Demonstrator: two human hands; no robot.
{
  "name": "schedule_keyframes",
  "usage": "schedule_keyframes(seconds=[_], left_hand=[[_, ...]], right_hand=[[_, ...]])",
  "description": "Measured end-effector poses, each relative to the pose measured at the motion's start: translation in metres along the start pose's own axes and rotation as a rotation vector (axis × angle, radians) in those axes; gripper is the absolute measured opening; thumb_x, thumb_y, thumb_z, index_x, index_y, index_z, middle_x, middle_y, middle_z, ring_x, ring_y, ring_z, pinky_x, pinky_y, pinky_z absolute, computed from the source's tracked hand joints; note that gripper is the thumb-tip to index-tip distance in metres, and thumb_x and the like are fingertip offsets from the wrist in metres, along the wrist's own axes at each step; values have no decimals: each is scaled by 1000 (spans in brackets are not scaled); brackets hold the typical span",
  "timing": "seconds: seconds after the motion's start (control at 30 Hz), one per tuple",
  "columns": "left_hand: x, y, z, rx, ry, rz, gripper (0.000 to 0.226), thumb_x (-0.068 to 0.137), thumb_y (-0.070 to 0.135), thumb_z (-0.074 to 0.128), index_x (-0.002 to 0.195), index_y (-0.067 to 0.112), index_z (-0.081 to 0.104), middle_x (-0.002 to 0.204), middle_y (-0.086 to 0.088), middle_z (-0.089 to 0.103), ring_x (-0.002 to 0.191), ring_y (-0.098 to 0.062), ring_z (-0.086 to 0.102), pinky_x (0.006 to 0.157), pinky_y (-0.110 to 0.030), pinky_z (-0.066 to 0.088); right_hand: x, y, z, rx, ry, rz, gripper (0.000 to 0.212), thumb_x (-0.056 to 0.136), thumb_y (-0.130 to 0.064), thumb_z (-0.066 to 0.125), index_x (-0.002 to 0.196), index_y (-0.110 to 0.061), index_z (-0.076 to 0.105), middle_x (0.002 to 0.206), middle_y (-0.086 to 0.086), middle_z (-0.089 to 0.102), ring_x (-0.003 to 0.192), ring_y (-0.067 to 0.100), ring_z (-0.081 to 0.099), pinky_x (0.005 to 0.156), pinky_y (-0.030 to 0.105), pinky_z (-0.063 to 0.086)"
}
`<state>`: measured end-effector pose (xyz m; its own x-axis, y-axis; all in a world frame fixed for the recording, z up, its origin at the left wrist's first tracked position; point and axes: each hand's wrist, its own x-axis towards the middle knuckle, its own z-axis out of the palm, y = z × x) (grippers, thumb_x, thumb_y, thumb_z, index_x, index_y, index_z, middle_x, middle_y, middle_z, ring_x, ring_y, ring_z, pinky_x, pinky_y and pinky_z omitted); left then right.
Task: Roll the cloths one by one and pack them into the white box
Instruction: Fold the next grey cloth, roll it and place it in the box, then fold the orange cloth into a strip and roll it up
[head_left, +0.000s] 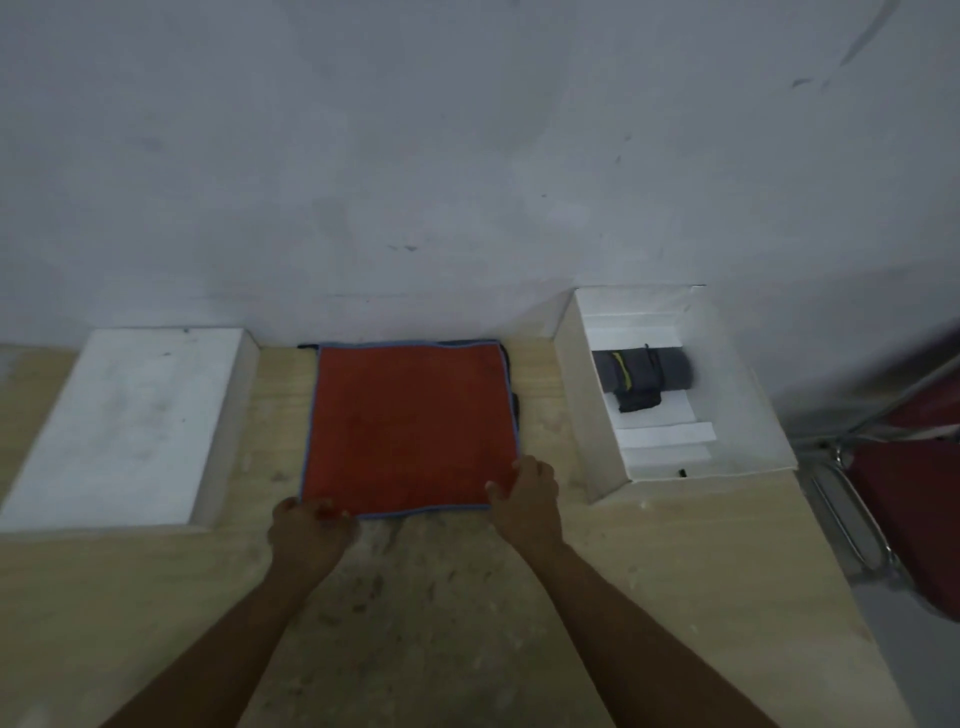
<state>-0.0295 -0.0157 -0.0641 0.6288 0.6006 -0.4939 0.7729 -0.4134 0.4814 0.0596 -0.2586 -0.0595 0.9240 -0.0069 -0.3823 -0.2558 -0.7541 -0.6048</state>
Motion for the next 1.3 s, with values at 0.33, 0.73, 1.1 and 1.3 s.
schedule_keyframes(seconds=[0.33,0.73,1.1,1.3], left_hand=[[17,-20,-11,20,-53,107,48,52,44,43,61,4,69,67,-23,66,69,-34,66,64,-33,49],[15,-1,-49,-417,-21,228,8,91,9,57,99,10,56,84,-23,65,78,-42,64,66,-41,48],[-43,-59,-68,-152,21,705,48,61,30,86,96,44,57,85,16,58,68,4,56,58,-8,42],[-71,-106,-57,17,-107,735,6,64,47,62,70,45,64,78,14,50,71,7,48,62,-16,36]], right_hand=[[12,7,17,13,102,175,31,84,-17,64,109,-4,51,108,19,59,103,36,58,79,36,47],[-4,-31,-16,446,254,-119,14,93,-4,47,102,-14,46,71,-4,57,53,7,53,43,13,39],[-61,8,-63,378,-106,-215,37,73,-12,80,105,-21,63,96,-1,65,70,-3,60,62,8,48],[-101,63,-44,-20,-247,-219,20,78,-11,73,96,-18,67,83,-4,64,76,5,61,61,3,41]])
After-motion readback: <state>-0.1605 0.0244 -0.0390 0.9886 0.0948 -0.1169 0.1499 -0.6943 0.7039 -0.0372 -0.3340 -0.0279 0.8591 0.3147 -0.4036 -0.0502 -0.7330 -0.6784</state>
